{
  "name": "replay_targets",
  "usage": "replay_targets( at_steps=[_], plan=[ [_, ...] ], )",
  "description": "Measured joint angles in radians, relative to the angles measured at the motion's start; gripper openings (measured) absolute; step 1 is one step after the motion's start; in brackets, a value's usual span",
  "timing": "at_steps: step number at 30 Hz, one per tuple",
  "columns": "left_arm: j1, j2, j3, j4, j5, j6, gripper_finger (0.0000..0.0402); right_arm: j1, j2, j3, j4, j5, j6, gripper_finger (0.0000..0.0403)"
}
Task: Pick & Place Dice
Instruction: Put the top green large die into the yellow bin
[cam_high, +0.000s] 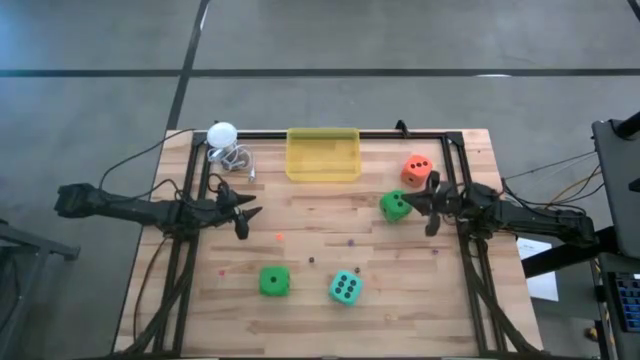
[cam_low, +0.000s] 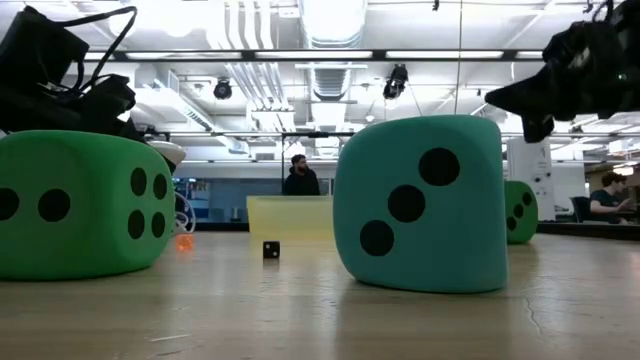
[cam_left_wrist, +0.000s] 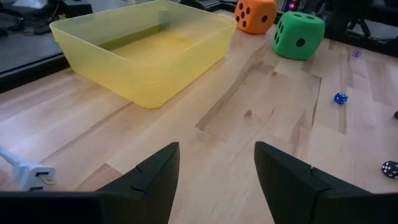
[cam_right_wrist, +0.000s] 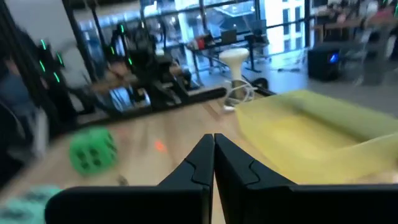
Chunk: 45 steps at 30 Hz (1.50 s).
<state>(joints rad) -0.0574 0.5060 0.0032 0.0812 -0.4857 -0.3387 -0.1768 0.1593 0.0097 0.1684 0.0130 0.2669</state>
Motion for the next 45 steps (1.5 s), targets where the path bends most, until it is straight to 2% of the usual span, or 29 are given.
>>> replay_targets(
  at_steps=[15,22,29,32,34,41,45],
  plan=[
    [0.000,0.000,0.000,0.066,-0.013,0.001,0.0212,0.000,0.000,0.000,0.076,0.014,0.016,0.0008],
    [0.000,0.000,0.000,0.066,-0.015,0.109,0.0212,0.000,0.000,0.000,0.073,0.014,-0.081,0.0008],
    [0.000,0.000,0.000,0.083,-0.019,0.104,0.0212,0.000,0.034,0.000,0.077,0.015,-0.123,0.0008],
    [0.000,0.000,0.000,0.090,-0.020,0.099,0.0212,0.000,0.045,0.000,0.081,0.073,-0.235,0.0008],
    [0.000,0.000,0.000,0.091,-0.020,0.089,0.0212,-0.001,0.045,0.000,0.077,0.099,-0.227,0.0008],
    [0.000,0.000,0.000,0.087,-0.020,0.079,0.0212,0.000,0.045,0.000,0.105,-0.042,-0.222,0.0008],
    [0.000,0.000,0.000,0.085,-0.021,0.077,0.0212,0.000,0.045,0.000,0.113,-0.040,-0.218,0.0008]
  ],
)
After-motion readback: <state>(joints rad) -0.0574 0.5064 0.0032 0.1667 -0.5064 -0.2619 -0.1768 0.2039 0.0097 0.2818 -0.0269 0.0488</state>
